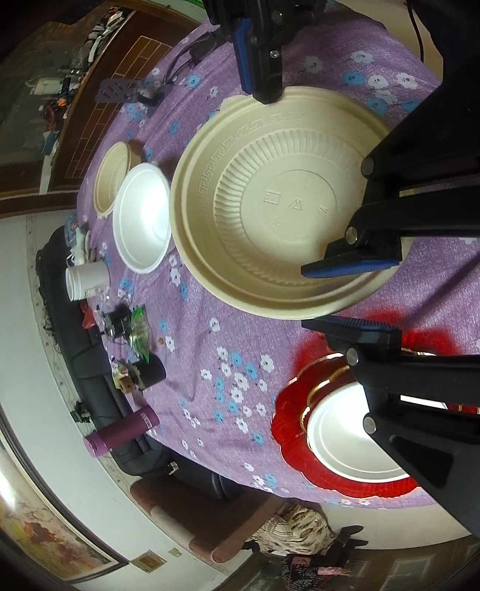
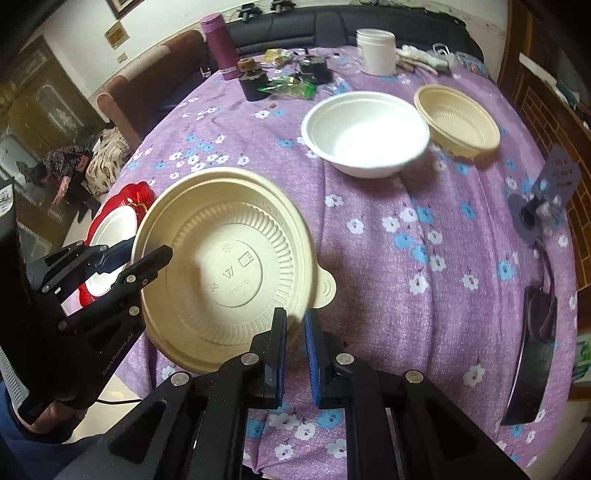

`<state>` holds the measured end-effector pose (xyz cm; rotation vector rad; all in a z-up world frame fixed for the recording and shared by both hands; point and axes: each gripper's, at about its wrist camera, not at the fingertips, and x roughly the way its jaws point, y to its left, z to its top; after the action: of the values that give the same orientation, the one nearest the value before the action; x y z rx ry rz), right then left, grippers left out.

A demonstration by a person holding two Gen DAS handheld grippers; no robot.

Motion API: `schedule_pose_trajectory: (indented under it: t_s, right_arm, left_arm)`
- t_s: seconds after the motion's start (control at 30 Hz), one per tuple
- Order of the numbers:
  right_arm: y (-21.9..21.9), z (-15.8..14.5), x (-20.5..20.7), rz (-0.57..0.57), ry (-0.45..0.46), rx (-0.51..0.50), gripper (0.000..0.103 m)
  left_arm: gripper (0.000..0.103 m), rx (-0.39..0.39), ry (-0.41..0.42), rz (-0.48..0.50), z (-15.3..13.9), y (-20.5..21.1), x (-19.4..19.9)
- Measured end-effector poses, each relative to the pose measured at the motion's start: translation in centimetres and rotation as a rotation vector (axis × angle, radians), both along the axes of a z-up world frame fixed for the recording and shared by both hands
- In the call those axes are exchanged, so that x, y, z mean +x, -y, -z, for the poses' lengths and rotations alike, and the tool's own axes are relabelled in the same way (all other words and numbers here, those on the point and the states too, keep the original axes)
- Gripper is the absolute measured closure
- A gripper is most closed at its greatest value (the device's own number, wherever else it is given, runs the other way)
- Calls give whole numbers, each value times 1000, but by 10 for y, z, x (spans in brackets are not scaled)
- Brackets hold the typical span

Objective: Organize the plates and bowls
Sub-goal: 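Lift the beige bowl with the left gripper and carry it over the plate stack, then lower the beige bowl onto the white plate and open the left gripper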

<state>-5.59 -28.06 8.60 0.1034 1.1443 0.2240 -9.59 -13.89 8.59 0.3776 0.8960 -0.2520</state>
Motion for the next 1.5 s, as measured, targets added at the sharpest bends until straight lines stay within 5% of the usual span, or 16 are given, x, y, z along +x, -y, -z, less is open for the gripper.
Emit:
schedule_pose_trajectory:
  t_s: [0.83, 1.17, 1.5]
  right_arm:
    - [-52, -37, 4, -91, 56, 17, 92]
    - [-96, -42, 24, -158, -45, 178, 91]
    - [-148, -32, 46, -206, -112, 197, 91]
  left_arm:
    - [83, -55, 64, -135, -35, -62, -10]
    - [83, -88, 57, -258, -46, -126, -7]
    - [83, -91, 33, -352, -35, -172, -5]
